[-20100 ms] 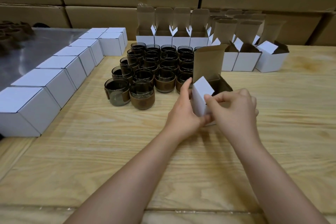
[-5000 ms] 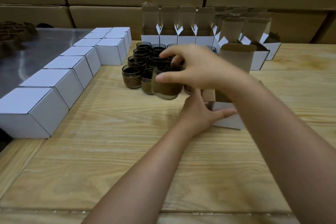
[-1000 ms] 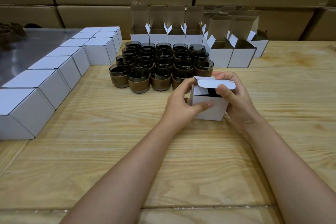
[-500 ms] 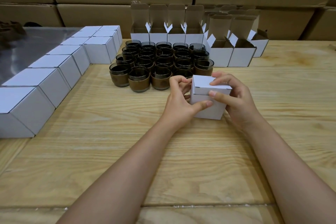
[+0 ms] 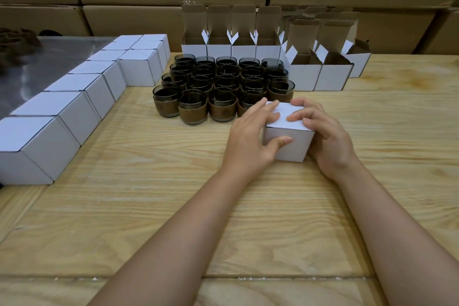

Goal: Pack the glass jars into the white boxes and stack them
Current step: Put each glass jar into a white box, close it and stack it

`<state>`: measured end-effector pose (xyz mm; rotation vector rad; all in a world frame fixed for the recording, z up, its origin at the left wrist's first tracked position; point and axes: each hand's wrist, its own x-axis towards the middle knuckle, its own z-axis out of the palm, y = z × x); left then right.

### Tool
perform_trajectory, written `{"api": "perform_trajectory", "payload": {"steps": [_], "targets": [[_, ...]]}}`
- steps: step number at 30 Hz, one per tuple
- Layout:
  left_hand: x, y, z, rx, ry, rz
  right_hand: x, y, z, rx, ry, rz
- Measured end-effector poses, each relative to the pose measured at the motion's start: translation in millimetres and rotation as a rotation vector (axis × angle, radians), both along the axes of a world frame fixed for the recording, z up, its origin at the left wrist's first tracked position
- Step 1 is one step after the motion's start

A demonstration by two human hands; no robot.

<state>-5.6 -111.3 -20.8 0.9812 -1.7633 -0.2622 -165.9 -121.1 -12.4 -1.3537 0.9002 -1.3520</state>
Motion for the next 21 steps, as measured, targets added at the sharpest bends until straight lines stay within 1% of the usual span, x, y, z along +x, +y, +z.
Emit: {"api": "perform_trajectory", "payload": {"steps": [3, 5, 6, 9, 12, 14, 17, 19, 21], "targets": [[-0.9, 6.0, 1.8, -0.169, -0.198, 0.048, -1.2, -2.7, -1.9, 0.003, -0.075, 0.004], [-3.6, 11.4, 1.7, -0.311, -0.333, 0.088, -0.4, -2.5, -3.5, -0.021, -0.098, 0.003], [-4.7, 15.0, 3.3, -0.347, -0.376, 0.110, -0.1, -2.5, -4.0, -0.027, -0.103, -0.009], [-3.5, 24.6, 10.6, -0.392, -0.446, 0.176, -0.3, -2.7, -2.4, 0.049, -0.187, -0.109], [10.6, 32.9, 15.1, -0.423, -0.468, 0.261, -2.9, -4.0, -0.2, 0.119, -0.250, -0.202], [30.0, 39.8, 15.3, -0.463, -0.488, 0.322, -2.4, -4.9, 0.3, 0.121, -0.212, -0.210], [73.5, 48.1, 14.9, -0.483, -0.536, 0.456, 1.0, -5.5, -1.4, 0.100, -0.106, -0.199], [104.1, 51.2, 13.5, -0.471, -0.574, 0.548, 2.1, -5.8, -2.8, 0.085, -0.066, -0.191], [130.5, 52.7, 11.7, -0.418, -0.577, 0.656, 1.8, -6.4, -2.9, 0.083, -0.061, -0.188]]}}
